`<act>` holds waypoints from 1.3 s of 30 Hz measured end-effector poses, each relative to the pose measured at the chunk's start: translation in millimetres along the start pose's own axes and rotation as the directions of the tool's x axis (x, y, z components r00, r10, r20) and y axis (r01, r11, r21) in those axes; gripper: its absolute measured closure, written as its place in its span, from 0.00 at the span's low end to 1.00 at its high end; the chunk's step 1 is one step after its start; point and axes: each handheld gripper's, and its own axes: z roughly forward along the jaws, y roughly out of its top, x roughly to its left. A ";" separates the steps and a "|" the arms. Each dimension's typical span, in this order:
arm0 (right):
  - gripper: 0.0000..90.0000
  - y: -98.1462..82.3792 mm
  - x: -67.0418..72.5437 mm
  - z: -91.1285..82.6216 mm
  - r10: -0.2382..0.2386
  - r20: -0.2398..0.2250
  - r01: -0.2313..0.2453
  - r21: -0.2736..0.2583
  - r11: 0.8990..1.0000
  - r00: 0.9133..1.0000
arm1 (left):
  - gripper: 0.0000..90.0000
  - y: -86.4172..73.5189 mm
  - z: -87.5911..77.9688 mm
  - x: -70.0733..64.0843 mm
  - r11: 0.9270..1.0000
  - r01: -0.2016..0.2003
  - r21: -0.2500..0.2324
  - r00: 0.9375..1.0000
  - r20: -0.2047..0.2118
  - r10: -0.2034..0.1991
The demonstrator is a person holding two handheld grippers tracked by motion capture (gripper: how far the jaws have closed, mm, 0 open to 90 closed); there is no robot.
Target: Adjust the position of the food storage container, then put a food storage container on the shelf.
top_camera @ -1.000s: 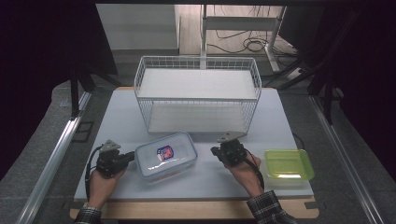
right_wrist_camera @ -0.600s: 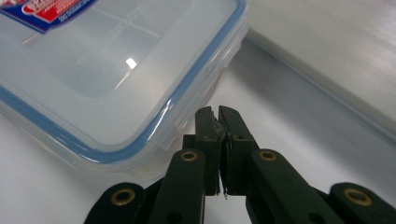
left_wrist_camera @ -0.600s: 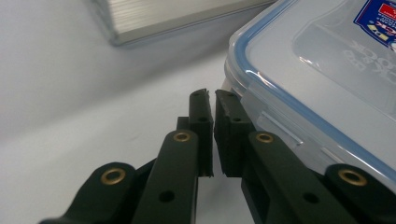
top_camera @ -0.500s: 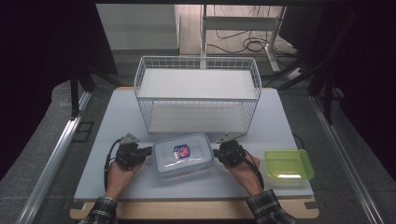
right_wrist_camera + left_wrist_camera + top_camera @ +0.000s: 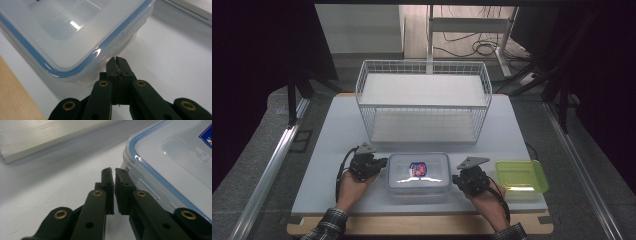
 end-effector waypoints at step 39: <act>0.30 19.1 -12.7 -21.1 0.072 -0.085 -0.081 -0.104 0.991 0.994 | 0.05 -0.1 -50.2 -25.6 1.000 0.002 0.004 0.987 0.164 -0.003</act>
